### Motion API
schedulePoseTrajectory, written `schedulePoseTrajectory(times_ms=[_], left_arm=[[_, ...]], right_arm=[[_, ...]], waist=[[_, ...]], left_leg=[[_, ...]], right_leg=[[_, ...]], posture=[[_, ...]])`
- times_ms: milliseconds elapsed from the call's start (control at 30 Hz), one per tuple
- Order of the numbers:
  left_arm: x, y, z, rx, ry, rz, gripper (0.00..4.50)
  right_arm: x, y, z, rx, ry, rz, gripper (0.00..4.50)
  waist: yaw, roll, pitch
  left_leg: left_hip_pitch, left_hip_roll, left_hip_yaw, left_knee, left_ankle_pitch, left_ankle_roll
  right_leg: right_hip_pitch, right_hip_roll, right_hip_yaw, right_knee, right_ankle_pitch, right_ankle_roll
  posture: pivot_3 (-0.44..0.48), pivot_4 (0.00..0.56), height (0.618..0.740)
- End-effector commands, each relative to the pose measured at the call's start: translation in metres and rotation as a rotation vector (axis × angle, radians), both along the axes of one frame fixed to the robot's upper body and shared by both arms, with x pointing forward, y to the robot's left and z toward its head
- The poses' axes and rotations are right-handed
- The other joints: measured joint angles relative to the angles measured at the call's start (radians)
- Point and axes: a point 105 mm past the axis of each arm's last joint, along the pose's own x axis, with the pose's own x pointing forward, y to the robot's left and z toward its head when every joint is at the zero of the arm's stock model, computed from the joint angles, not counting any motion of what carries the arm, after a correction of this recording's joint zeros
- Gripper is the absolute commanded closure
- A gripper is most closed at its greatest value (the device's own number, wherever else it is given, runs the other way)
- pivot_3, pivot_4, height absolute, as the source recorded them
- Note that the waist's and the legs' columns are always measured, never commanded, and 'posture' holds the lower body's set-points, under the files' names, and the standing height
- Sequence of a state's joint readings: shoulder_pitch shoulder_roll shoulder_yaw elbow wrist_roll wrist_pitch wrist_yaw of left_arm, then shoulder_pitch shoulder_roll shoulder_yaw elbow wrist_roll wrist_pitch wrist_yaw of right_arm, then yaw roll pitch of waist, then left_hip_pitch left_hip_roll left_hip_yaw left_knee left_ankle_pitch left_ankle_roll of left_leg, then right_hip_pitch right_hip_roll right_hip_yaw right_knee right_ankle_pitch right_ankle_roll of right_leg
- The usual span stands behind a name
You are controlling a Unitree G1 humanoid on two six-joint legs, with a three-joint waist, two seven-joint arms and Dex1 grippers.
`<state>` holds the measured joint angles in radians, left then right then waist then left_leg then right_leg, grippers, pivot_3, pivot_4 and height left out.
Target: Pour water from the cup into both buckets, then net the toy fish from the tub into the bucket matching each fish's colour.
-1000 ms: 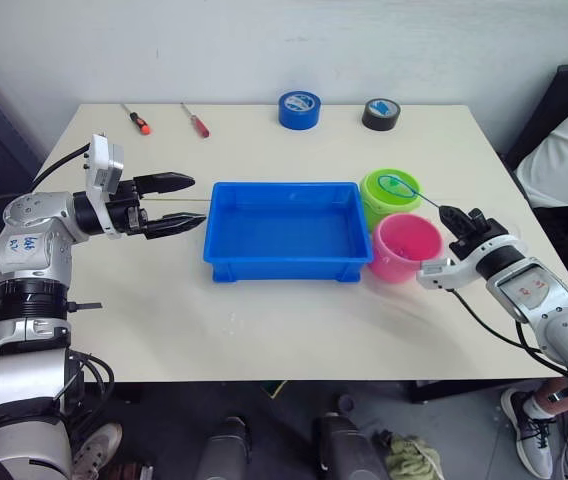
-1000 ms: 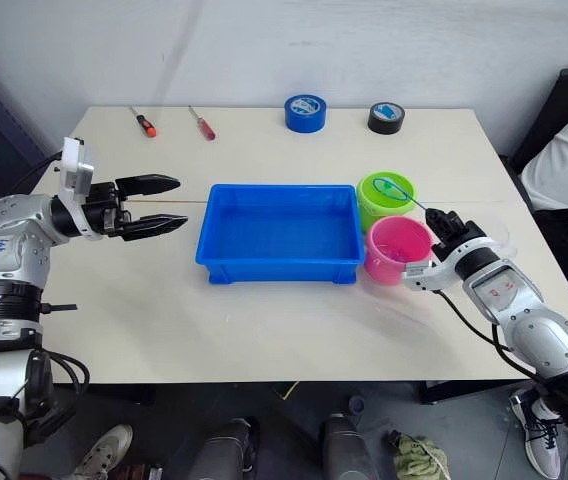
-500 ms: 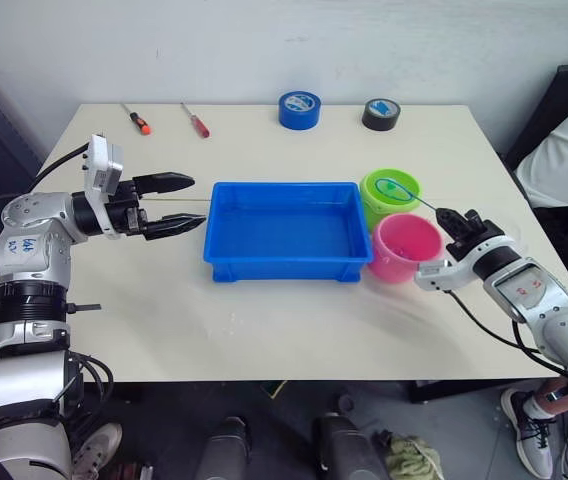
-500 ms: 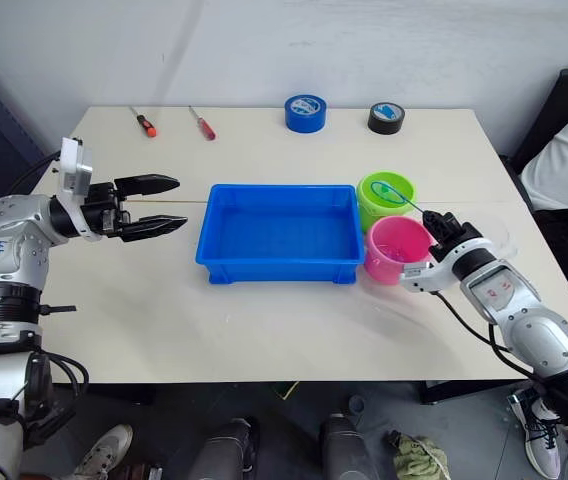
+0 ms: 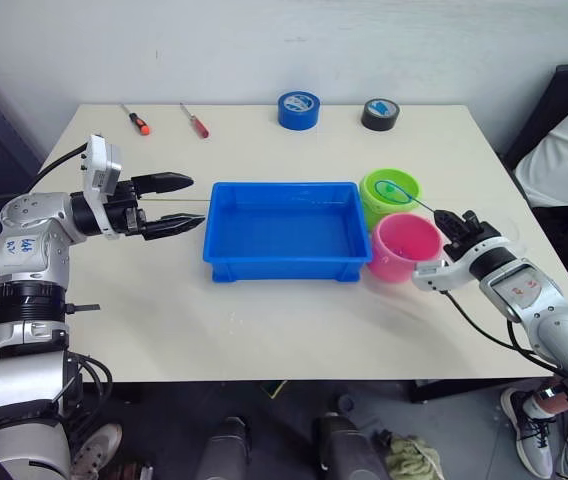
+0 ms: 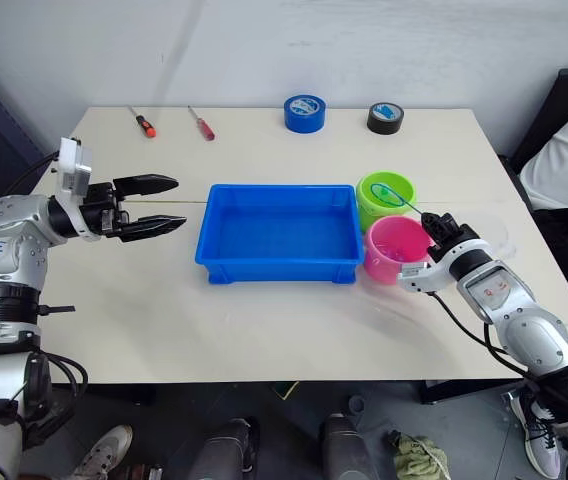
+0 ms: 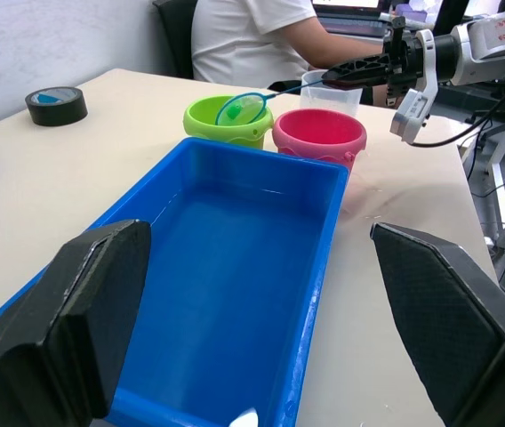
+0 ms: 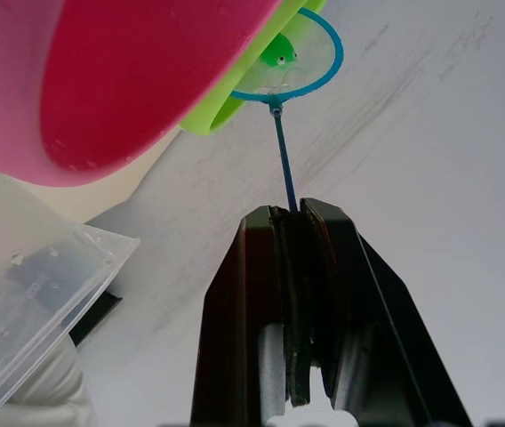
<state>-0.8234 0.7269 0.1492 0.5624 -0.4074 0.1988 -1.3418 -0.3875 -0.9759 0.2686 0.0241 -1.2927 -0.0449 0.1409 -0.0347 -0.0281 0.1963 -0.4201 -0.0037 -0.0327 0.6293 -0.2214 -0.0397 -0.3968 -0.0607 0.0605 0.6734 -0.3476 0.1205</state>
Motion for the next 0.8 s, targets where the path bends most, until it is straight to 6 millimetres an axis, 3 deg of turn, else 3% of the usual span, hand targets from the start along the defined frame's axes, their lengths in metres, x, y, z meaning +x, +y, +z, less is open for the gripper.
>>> schedulePoseTrajectory(times_ms=[33,67,167,233,300,367,467,600,800], left_arm=[[-0.004,0.005,0.013,0.003,-0.053,0.011,0.19],[-0.004,0.005,0.013,0.002,-0.054,0.012,0.19],[-0.004,0.007,0.012,0.003,-0.05,0.016,0.19],[-0.005,0.007,0.012,0.006,-0.05,0.017,0.19],[-0.004,0.007,0.014,-0.005,-0.054,0.019,0.19],[-0.005,0.007,0.013,-0.001,-0.051,0.02,0.19],[-0.005,0.007,0.013,0.001,-0.052,0.021,0.19],[-0.005,0.008,0.011,0.007,-0.049,0.022,0.19],[-0.006,0.01,0.014,0.007,-0.05,0.025,0.19]], right_arm=[[-0.001,0.004,0.006,-0.002,-0.016,0.03,4.5],[-0.002,0.005,0.002,-0.002,-0.006,0.034,4.5],[0.005,-0.007,0.021,0.015,-0.078,-0.023,4.5],[0.003,0.001,0.017,0.004,-0.058,0.019,4.5],[0.007,-0.01,0.025,0.017,-0.097,-0.028,4.5],[0.002,0.007,0.018,-0.011,-0.072,0.046,4.5],[0.004,-0.007,0.02,0.017,-0.08,-0.02,4.5],[0.002,0.002,0.017,0.039,-0.063,0.004,4.5],[-0.003,0.008,0.039,0.268,-0.049,0.017,4.5]], waist=[[0.001,0.0,0.0],[0.002,0.0,0.0],[0.001,0.0,0.0],[-0.001,0.0,0.0],[-0.001,0.0,0.0],[0.0,0.0,0.0],[0.001,0.0,0.0],[0.0,0.0,0.0],[-0.001,0.0,0.0]], left_leg=[[0.0,0.0,0.0,0.0,0.0,0.0],[0.0,0.0,0.0,0.0,0.0,0.0],[0.0,0.0,0.0,0.0,0.0,0.0],[0.0,0.0,0.0,0.0,0.0,0.0],[0.0,0.0,0.0,0.0,0.0,0.0],[0.0,0.0,0.0,0.0,0.0,0.0],[0.0,0.0,0.0,0.0,0.0,0.0],[0.0,0.0,0.0,0.0,0.0,0.0],[0.0,0.0,0.0,0.0,0.0,0.0]], right_leg=[[0.0,0.0,0.0,0.0,0.0,0.0],[0.0,0.0,0.0,0.0,0.0,0.0],[0.0,0.0,0.0,0.0,0.0,0.0],[0.0,0.0,0.0,0.0,0.0,0.0],[0.0,0.0,0.0,0.0,0.0,0.0],[0.0,0.0,0.0,0.0,0.0,0.0],[0.0,0.0,0.0,0.0,0.0,0.0],[0.0,0.0,0.0,0.0,0.0,0.0],[0.0,0.0,0.0,0.0,0.0,0.0]], posture=[[0.0,0.15,0.734],[0.0,0.15,0.734],[0.0,0.15,0.734],[0.0,0.15,0.734],[0.0,0.15,0.734],[0.0,0.15,0.734],[0.0,0.15,0.734],[0.0,0.15,0.734],[0.0,0.15,0.734]])
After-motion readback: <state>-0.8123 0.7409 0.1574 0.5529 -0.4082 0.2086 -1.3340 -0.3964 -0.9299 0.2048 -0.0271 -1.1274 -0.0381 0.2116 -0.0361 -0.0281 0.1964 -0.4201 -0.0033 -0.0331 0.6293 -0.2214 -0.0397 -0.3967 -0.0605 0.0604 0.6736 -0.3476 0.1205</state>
